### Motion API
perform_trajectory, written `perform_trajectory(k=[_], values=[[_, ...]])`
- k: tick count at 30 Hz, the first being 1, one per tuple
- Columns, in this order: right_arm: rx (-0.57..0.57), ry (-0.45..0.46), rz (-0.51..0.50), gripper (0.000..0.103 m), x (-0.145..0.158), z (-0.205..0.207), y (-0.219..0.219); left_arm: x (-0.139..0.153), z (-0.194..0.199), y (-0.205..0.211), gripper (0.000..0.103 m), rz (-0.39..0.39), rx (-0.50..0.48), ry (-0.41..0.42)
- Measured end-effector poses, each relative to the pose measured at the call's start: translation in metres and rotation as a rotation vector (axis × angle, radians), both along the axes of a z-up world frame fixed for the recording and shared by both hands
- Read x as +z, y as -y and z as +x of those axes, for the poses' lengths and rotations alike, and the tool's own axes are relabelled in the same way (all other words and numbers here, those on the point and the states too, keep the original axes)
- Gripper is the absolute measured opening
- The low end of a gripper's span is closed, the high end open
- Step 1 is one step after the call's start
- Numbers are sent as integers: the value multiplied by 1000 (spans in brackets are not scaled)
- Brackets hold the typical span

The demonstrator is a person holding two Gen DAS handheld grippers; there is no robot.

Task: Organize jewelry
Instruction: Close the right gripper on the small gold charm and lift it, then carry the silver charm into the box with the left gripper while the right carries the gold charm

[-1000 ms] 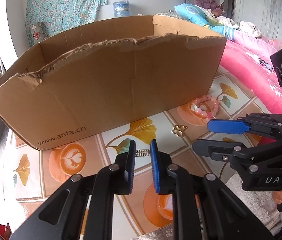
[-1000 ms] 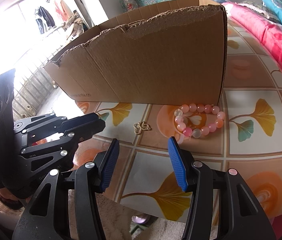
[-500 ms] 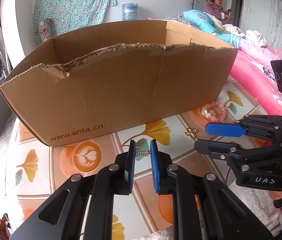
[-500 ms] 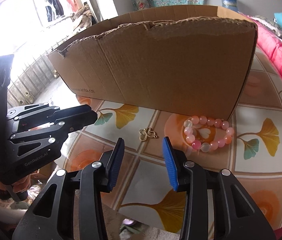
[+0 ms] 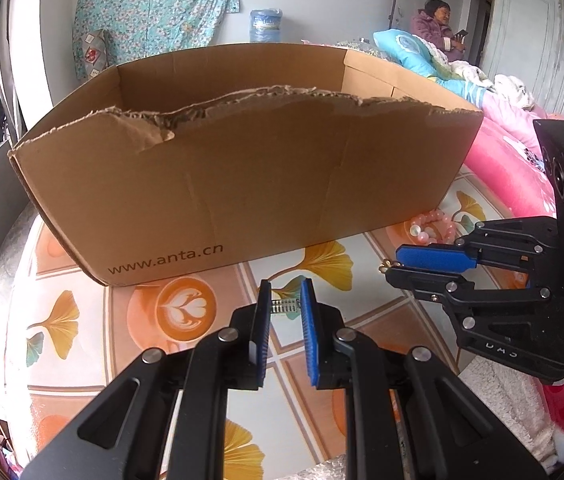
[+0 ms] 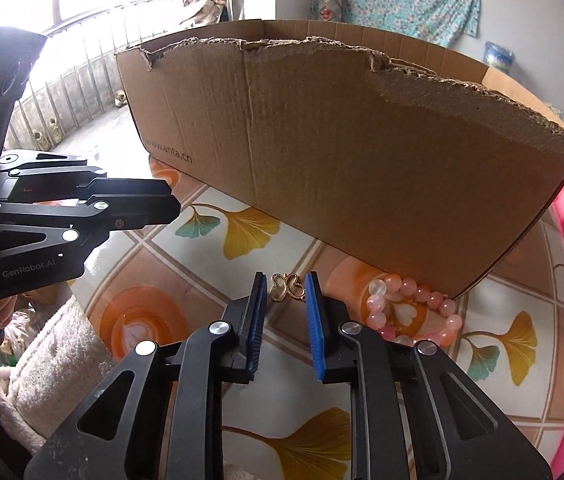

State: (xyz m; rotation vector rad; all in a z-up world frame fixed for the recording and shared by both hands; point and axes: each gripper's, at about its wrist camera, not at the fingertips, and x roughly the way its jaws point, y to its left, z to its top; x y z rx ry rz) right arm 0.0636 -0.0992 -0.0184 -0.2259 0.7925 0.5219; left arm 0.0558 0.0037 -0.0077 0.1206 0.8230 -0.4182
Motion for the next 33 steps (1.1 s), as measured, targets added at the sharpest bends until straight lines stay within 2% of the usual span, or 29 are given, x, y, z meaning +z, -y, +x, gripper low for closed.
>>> perform_trajectory(k=[3, 4, 5, 10, 18, 20, 25, 33], values=[[-5, 1, -1, 14, 0, 0, -3, 1, -1, -2, 14, -5, 2, 3], [-8, 0, 2, 10, 1, -3, 2, 2, -1, -3, 14, -7, 2, 4], [-6, -13, 9, 1, 1, -3, 2, 2, -1, -4, 14, -8, 3, 5], [-21, -37, 34, 1, 5, -7, 16, 3, -1, -5, 14, -9, 3, 6], [-37, -43, 51, 6, 12, 0, 32, 3, -1, -7, 14, -9, 6, 5], [-45, -63, 71, 13, 12, 5, 35, 3, -1, -7, 14, -10, 7, 3], [-21, -119, 136, 21, 6, 9, 33, 3, 0, -6, 14, -5, 6, 1], [7, -146, 187, 21, 5, 10, 30, 3, 1, -7, 14, -6, 8, -3]])
